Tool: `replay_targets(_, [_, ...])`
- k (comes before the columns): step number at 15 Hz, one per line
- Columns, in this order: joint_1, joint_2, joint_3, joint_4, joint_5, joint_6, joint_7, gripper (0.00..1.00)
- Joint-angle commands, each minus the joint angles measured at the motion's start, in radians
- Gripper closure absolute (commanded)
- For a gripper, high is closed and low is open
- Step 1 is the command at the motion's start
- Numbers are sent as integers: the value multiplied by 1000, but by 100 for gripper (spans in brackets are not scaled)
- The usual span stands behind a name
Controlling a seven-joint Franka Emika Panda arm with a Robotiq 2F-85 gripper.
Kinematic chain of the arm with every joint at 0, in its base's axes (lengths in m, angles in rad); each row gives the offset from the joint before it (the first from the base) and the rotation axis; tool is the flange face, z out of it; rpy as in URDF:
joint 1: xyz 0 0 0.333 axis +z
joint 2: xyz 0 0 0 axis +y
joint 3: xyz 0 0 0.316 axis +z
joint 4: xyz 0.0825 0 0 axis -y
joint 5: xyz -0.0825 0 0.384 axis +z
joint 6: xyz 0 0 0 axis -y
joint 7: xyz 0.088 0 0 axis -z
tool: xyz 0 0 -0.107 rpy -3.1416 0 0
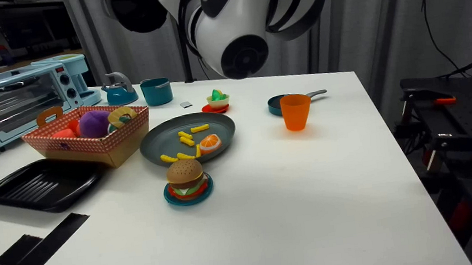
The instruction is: Pour the contents from the black pot onto the gray plate
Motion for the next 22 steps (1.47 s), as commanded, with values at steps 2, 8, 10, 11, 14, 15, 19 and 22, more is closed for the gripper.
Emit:
replay_targets(2, [-41, -1, 39, -5, 49, -2, 35, 93])
replay_targets(8, [-81, -1, 85, 7, 272, 62, 53, 93])
replay_targets(10, [-90, -1, 93, 11, 350, 97, 57, 93])
replay_targets(11, [-97, -3, 97, 12, 393, 127, 53, 93])
replay_targets(14, [-64, -121, 147, -145, 592, 154, 78, 93])
replay_targets(15, [-65, -133, 155, -156, 656, 178, 74, 93])
replay_targets(19, [-26, -277, 234, -292, 953, 234, 96, 93])
replay_targets(22, [14, -390, 263, -372, 1148, 287, 92, 93])
